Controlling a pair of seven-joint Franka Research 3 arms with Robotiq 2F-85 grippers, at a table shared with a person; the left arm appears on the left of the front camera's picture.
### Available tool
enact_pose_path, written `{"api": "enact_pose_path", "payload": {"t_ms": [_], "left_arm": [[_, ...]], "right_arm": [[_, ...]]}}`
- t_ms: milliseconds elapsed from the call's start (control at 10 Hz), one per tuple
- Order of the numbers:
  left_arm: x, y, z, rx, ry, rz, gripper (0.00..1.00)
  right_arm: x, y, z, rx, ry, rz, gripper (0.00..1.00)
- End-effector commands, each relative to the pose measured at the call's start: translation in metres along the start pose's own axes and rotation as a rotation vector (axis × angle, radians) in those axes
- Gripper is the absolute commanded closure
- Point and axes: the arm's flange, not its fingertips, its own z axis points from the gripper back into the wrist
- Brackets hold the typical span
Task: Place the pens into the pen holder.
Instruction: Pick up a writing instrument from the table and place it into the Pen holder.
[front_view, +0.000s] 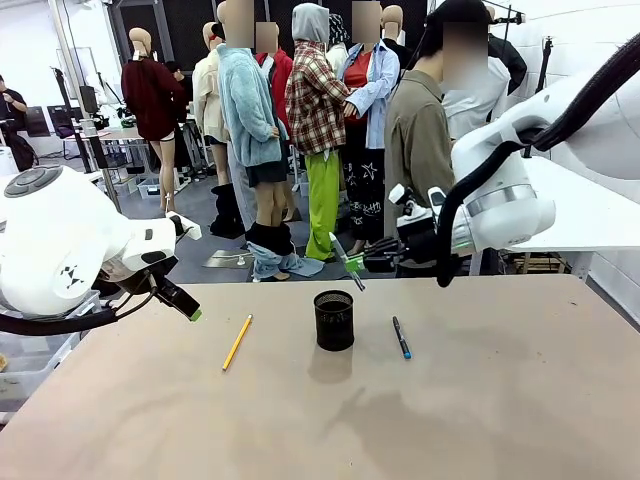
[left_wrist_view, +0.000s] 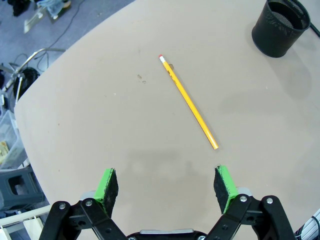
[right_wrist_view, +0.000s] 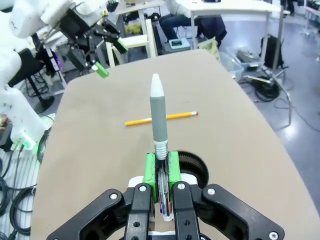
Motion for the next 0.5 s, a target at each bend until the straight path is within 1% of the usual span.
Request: {"api": "enact_pose_path", "payload": {"t_ms": [0,400], "left_arm": [[0.0,0.0,0.0,0.011,-0.007,0.012,0.0],[0.0,0.0,0.0,0.011,-0.007,0.012,0.0]], "right_arm": [[-0.003,-0.006,-0.013,0.006,0.007,0.02,1.0],[0.0,-0.018,-0.043,-0.035,0.042,0.023,1.0]]}}
